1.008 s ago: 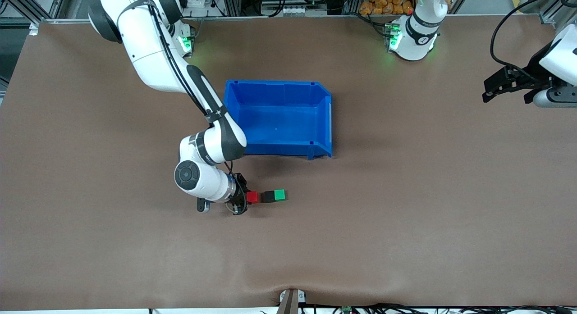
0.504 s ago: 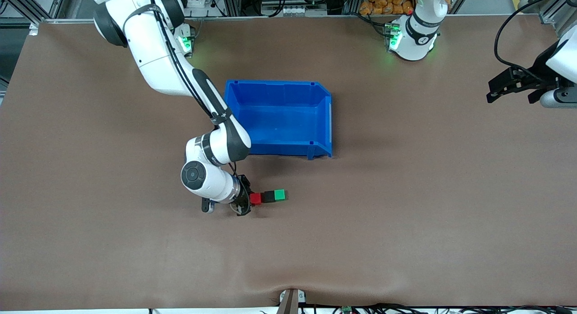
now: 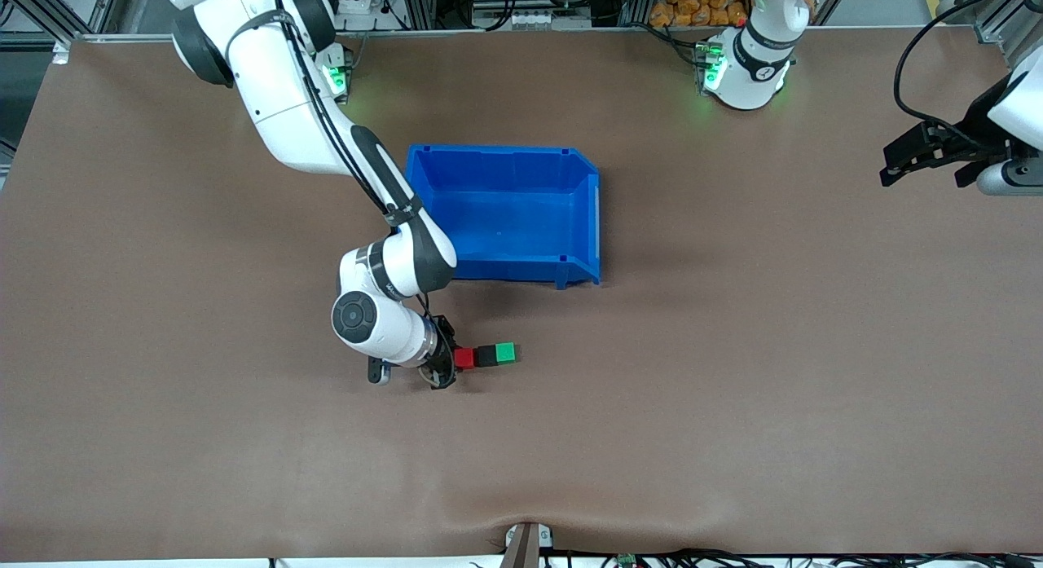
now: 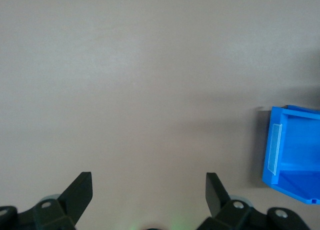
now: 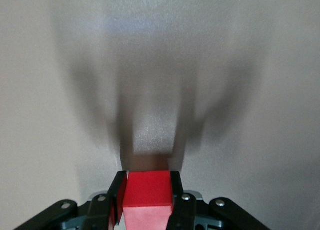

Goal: Attach green and red cubes to black cube
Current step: 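Lower the red cube against the black cube's free side with the right gripper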

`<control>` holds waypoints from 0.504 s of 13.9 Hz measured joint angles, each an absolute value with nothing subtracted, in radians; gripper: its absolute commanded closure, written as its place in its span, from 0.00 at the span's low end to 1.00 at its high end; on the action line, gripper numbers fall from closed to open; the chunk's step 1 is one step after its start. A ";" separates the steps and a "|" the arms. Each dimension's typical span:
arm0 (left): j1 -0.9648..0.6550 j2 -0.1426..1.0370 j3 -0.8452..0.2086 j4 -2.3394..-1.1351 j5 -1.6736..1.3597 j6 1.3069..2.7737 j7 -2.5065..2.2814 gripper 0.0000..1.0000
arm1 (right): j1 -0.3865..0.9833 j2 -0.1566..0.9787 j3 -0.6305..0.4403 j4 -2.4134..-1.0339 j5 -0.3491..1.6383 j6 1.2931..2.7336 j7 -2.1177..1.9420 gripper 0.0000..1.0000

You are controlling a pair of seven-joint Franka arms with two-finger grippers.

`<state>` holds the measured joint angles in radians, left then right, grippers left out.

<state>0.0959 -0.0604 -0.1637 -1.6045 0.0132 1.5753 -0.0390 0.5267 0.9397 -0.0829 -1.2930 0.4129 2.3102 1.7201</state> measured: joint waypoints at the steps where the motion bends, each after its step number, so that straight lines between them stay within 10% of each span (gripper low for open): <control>1: 0.096 -0.060 -0.164 -1.604 0.013 1.575 -0.039 0.00 | 0.528 0.941 -0.083 -1.292 0.413 2.312 1.721 1.00; 4: 0.096 -0.060 -0.164 -1.604 0.013 1.575 -0.039 0.00 | 0.530 0.942 -0.083 -1.291 0.413 2.323 1.728 1.00; 7: 0.096 -0.060 -0.164 -1.604 0.013 1.575 -0.039 0.00 | 0.530 0.943 -0.083 -1.291 0.413 2.324 1.729 0.66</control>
